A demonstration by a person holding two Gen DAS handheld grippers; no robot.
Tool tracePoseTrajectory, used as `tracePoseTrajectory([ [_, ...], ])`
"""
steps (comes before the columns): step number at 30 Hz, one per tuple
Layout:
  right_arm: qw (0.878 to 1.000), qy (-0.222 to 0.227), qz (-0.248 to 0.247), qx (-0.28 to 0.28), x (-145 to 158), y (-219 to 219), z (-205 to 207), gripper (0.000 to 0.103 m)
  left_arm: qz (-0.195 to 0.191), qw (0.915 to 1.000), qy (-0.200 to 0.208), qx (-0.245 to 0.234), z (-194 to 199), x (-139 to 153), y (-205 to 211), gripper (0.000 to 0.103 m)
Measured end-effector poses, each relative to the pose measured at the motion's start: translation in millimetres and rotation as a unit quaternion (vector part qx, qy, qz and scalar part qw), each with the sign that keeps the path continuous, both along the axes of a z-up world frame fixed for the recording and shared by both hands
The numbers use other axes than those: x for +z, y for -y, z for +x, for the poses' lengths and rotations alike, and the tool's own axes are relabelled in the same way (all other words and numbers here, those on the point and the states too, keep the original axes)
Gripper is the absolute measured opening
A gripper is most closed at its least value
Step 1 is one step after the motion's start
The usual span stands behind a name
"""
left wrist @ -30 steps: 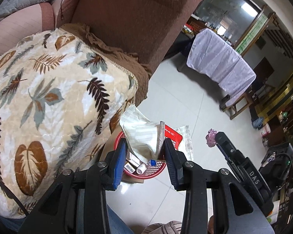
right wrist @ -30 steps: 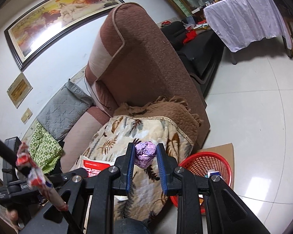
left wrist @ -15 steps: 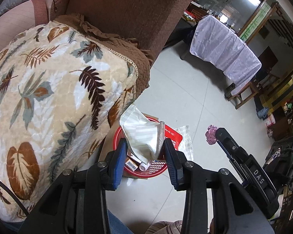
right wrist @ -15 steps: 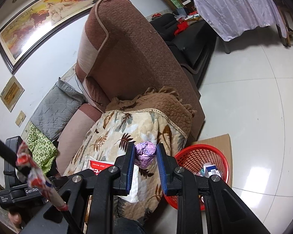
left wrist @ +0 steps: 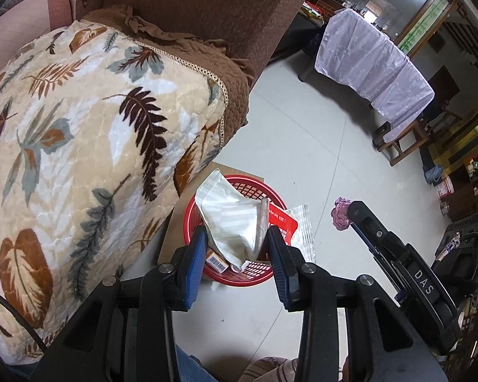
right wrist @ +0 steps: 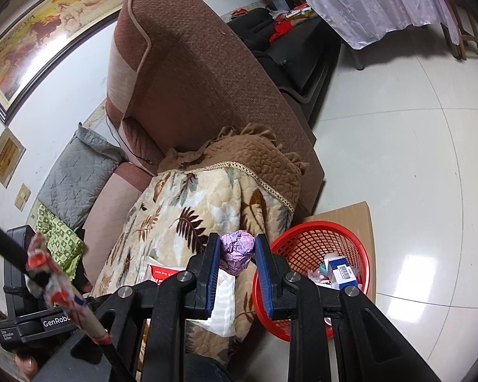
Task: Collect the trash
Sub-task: 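Open the left tool over the wastebasket while the right tool releases the candy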
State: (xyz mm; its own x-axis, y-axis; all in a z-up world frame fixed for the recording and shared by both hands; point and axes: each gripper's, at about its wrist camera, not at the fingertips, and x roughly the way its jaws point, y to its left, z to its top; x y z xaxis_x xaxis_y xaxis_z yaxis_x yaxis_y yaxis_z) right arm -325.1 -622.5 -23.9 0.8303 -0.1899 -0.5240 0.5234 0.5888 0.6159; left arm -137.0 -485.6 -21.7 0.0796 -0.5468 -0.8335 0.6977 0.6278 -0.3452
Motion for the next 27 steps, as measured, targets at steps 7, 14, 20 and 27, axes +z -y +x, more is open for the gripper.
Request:
tracePoseTrajectory([
  [7, 1.0, -0.012, 0.008, -0.004, -10.7, 5.3, 3.0, 0.024, 0.015, 0.9999, -0.008, -0.001, 3.3, -13.9, 6.8, 0.037],
  [14, 0.999, -0.023, 0.025, -0.005, -23.7, 12.7, 6.7, 0.027, 0.024, 0.9994, -0.02, -0.01, 5.4, -27.1, 16.9, 0.038],
  [20, 0.999, -0.023, 0.034, -0.013, -26.5, 15.4, 3.1, 0.051, 0.03, 0.9982, -0.049, -0.017, 3.1, -42.5, 18.3, 0.044],
  [27, 1.0, -0.014, 0.018, -0.002, -9.6, 1.9, -0.6, 0.054, 0.011, 0.9999, -0.01, -0.005, -2.1, -19.1, -7.6, 0.054],
])
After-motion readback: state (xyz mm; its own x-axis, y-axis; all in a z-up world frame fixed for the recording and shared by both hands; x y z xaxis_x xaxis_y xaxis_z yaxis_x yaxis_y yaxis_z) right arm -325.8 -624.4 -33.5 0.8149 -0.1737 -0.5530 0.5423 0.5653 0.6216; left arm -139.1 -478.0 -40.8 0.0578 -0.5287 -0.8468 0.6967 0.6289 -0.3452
